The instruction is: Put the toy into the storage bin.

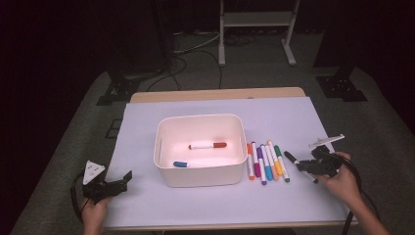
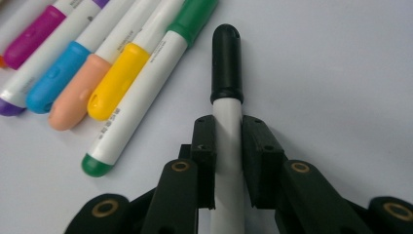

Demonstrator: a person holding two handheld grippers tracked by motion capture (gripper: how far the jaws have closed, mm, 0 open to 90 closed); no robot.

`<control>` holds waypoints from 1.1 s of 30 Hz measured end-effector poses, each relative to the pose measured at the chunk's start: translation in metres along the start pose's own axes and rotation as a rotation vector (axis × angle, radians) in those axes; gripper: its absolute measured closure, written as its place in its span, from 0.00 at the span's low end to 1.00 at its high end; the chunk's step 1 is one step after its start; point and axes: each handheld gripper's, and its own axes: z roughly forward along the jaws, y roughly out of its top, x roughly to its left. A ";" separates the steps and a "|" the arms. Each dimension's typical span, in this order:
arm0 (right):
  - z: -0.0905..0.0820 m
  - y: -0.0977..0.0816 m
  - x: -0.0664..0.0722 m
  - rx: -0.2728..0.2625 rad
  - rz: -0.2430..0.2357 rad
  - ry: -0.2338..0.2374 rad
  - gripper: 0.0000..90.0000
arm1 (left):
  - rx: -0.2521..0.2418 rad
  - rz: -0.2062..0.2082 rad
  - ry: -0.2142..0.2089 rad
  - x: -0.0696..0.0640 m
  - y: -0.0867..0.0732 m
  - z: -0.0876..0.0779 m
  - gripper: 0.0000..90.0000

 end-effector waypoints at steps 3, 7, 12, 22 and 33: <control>-0.004 0.000 0.001 -0.010 0.016 0.043 0.84 | 0.002 0.001 0.002 0.000 0.000 0.000 0.00; -0.013 0.002 0.003 -0.039 0.031 0.103 0.84 | 0.001 0.005 0.002 0.000 0.000 0.000 0.00; -0.030 0.011 0.012 -0.075 0.026 0.161 0.84 | 0.000 0.005 0.003 0.000 0.000 0.000 0.00; -0.063 0.041 0.034 -0.123 -0.036 0.216 0.84 | 0.000 0.005 0.002 0.000 0.000 0.000 0.00; -0.094 0.081 0.072 -0.167 -0.137 0.275 0.84 | 0.000 0.004 0.001 0.000 0.000 0.000 0.00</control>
